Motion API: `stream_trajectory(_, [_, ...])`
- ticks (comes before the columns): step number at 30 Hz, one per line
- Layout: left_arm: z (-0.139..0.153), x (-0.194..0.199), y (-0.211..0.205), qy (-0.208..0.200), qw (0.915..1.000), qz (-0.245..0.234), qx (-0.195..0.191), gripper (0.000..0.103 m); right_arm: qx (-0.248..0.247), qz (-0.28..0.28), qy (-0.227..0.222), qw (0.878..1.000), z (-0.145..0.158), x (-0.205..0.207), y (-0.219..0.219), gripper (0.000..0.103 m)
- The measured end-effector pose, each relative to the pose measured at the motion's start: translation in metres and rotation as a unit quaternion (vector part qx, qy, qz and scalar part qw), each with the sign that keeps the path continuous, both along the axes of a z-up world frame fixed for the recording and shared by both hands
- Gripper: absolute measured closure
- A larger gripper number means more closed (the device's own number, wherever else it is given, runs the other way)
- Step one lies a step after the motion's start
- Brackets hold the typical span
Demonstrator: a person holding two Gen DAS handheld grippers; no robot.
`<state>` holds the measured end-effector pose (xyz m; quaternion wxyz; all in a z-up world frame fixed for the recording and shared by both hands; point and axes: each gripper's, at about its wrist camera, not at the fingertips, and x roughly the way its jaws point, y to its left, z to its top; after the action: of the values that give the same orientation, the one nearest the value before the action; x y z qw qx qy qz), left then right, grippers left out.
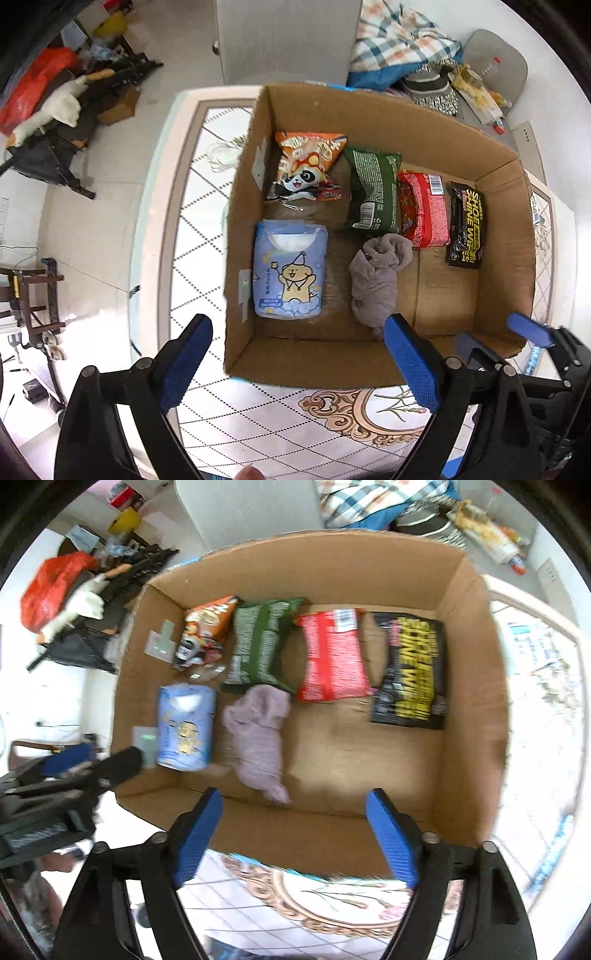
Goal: Organize soft objects
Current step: 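Carry both items into the box and open both tools to release, then grasp the yellow wipe pack with the left tool while the right tool grasps the blue snack stick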
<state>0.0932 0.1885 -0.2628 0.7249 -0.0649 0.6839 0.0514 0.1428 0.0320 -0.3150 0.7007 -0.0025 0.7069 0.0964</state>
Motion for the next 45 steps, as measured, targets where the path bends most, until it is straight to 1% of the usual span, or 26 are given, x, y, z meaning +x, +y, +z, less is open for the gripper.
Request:
stream_trajectory(2, [0.008, -0.008, -0.003, -0.013, 0.9998, -0.004, 0.013, 0.008, -0.023, 0.009, -0.016, 1.000, 0.007, -0.006, -0.002, 0.014])
stream_trajectory(4, [0.014, -0.015, -0.008, -0.024, 0.9995, -0.002, 0.019, 0.008, -0.033, 0.012, -0.025, 0.999, 0.016, -0.012, -0.006, 0.013])
stream_trajectory(7, [0.023, -0.023, -0.014, -0.040, 0.9988, -0.005, 0.030, 0.008, -0.039, 0.009, -0.042, 0.998, 0.028, -0.020, -0.014, 0.002])
stream_trajectory(9, [0.032, -0.032, -0.017, -0.050, 0.9980, -0.006, 0.039, 0.008, -0.047, 0.010, -0.060, 0.997, 0.039, -0.026, -0.016, 0.002])
stream_trajectory(11, [0.039, -0.038, -0.019, -0.061, 0.9974, -0.006, 0.038, 0.008, -0.047, 0.010, -0.076, 0.996, 0.051, -0.033, -0.020, 0.002])
stream_trajectory(16, [0.065, -0.053, -0.027, -0.088, 0.9950, -0.005, 0.048, 0.008, -0.022, 0.009, -0.096, 0.995, 0.077, -0.049, -0.028, 0.002])
stream_trajectory(17, [0.067, -0.055, -0.030, -0.089, 0.9950, -0.004, 0.046, 0.008, -0.016, 0.007, -0.098, 0.995, 0.082, -0.053, -0.029, 0.002])
stream_trajectory(19, [0.073, -0.057, -0.037, -0.090, 0.9956, -0.006, 0.026, 0.007, -0.001, 0.001, -0.103, 0.995, 0.091, -0.059, -0.040, 0.002])
stream_trajectory(20, [0.073, -0.057, -0.041, -0.090, 0.9957, -0.008, 0.021, 0.002, 0.005, -0.003, -0.104, 0.995, 0.094, -0.062, -0.046, 0.002])
stream_trajectory(22, [0.075, -0.057, -0.057, -0.096, 0.9952, -0.016, 0.013, 0.001, 0.019, -0.018, -0.102, 0.994, 0.100, -0.069, -0.068, 0.002])
stream_trajectory(25, [0.074, -0.057, -0.083, -0.096, 0.9947, -0.032, 0.014, 0.001, 0.026, -0.050, -0.098, 0.994, 0.102, -0.078, -0.110, 0.002])
stream_trajectory(27, [0.070, -0.056, -0.108, -0.092, 0.9944, -0.050, 0.018, 0.001, 0.015, -0.086, -0.088, 0.992, 0.095, -0.087, -0.154, 0.002])
stream_trajectory(30, [0.064, -0.047, -0.162, -0.095, 0.9897, -0.098, 0.044, 0.001, -0.013, -0.149, -0.069, 0.986, 0.079, -0.098, -0.224, 0.002])
stream_trajectory(31, [0.062, -0.043, -0.183, -0.098, 0.9868, -0.119, 0.049, 0.001, -0.027, -0.181, -0.057, 0.981, 0.069, -0.102, -0.256, 0.002])
stream_trajectory(33, [0.054, -0.029, -0.235, -0.102, 0.9793, -0.165, 0.059, 0.001, -0.044, -0.228, -0.038, 0.972, 0.050, -0.107, -0.304, 0.002])
stream_trajectory(35, [0.047, -0.015, -0.284, -0.105, 0.9688, -0.213, 0.070, 0.001, -0.053, -0.271, -0.020, 0.961, 0.028, -0.112, -0.352, 0.002])
stream_trajectory(36, [0.043, -0.009, -0.300, -0.104, 0.9647, -0.230, 0.077, 0.001, -0.059, -0.288, -0.014, 0.956, 0.019, -0.114, -0.372, 0.002])
stream_trajectory(37, [0.034, 0.003, -0.328, -0.100, 0.9575, -0.257, 0.084, 0.001, -0.063, -0.306, -0.003, 0.950, 0.006, -0.117, -0.393, 0.002])
stream_trajectory(40, [0.006, 0.034, -0.382, -0.081, 0.9419, -0.308, 0.106, 0.001, -0.056, -0.335, 0.027, 0.940, -0.028, -0.117, -0.437, 0.002])
stream_trajectory(42, [-0.012, 0.052, -0.406, -0.072, 0.9336, -0.325, 0.133, 0.001, -0.047, -0.343, 0.045, 0.937, -0.049, -0.114, -0.454, 0.002])
stream_trajectory(43, [-0.026, 0.066, -0.420, -0.064, 0.9279, -0.338, 0.145, 0.001, -0.048, -0.344, 0.053, 0.936, -0.057, -0.113, -0.458, 0.002])
stream_trajectory(45, [-0.046, 0.087, -0.437, -0.047, 0.9207, -0.354, 0.158, 0.001, -0.045, -0.344, 0.076, 0.935, -0.078, -0.110, -0.468, 0.002])
